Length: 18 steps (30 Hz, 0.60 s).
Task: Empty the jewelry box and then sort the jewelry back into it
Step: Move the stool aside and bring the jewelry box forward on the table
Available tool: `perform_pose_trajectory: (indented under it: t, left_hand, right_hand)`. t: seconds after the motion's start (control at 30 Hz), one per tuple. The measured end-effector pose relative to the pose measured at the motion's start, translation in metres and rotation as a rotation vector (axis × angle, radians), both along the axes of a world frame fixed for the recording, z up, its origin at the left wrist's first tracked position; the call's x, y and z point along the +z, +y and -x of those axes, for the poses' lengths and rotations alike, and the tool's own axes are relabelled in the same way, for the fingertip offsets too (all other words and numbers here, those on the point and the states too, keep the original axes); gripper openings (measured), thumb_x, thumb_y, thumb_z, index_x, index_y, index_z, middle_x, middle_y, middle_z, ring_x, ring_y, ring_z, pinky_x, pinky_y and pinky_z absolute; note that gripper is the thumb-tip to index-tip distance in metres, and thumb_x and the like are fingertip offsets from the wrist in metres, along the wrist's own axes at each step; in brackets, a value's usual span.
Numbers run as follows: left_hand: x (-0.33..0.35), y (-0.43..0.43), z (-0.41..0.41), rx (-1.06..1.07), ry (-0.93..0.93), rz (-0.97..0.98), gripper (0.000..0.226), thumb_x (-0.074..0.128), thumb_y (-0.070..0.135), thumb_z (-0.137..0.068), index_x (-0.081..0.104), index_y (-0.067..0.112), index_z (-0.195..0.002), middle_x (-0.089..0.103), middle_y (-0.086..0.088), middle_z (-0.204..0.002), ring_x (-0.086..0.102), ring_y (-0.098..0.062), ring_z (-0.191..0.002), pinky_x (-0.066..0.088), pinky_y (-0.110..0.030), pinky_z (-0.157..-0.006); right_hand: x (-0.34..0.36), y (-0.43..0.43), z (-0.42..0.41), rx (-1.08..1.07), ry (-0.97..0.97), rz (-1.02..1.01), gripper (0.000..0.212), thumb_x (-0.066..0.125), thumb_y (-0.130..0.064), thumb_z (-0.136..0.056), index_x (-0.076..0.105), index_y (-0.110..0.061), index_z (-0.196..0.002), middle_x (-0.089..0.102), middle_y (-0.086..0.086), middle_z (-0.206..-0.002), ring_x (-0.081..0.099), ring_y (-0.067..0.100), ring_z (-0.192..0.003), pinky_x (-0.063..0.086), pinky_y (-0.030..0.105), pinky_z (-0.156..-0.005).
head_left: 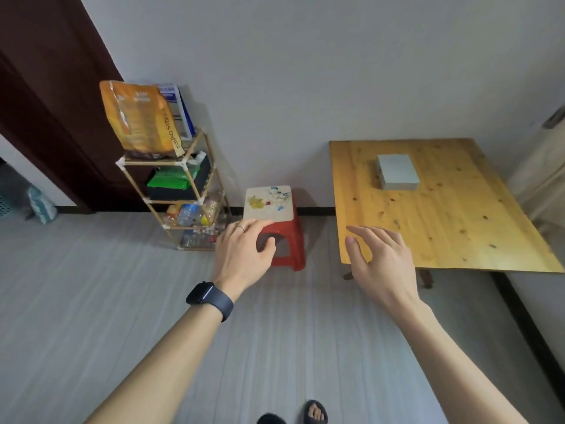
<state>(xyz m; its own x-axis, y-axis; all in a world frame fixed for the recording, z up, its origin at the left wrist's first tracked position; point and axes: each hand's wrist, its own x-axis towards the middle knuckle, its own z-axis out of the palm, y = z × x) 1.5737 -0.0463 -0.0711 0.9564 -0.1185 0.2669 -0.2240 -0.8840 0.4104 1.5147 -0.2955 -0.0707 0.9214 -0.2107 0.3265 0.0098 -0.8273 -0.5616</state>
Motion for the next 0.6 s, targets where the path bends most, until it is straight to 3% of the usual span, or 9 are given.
perform_pose_trajectory:
  t: [0.4,0.6]
  left_hand:
    - [-0.024,-0.015,-0.258,-0.139,0.014,-0.058,0.04,0.056,0.037,-0.086,0.066,0.032,-0.124,0.067,0.005,-0.123,0.061,-0.025,-0.11,0.048,-0.037,-0.093]
    - [-0.024,-0.037,-0.382,-0.319,0.076,-0.058,0.04,0.053,0.037,-0.09,0.061,0.033,-0.13,0.061,0.007,-0.131,0.053,-0.022,-0.119,0.039,-0.035,-0.101]
  right_hand:
    - [-0.022,-0.006,-0.224,-0.155,0.058,0.005,0.03,0.047,-0.043,-0.1,0.066,-0.036,-0.122,0.066,-0.015,-0.125,0.047,0.018,-0.127,0.043,0.041,-0.098]
    - [-0.023,-0.01,-0.306,-0.29,0.106,0.012,0.031,0.047,-0.045,-0.1,0.066,-0.035,-0.122,0.066,-0.013,-0.124,0.047,0.017,-0.126,0.042,0.042,-0.101]
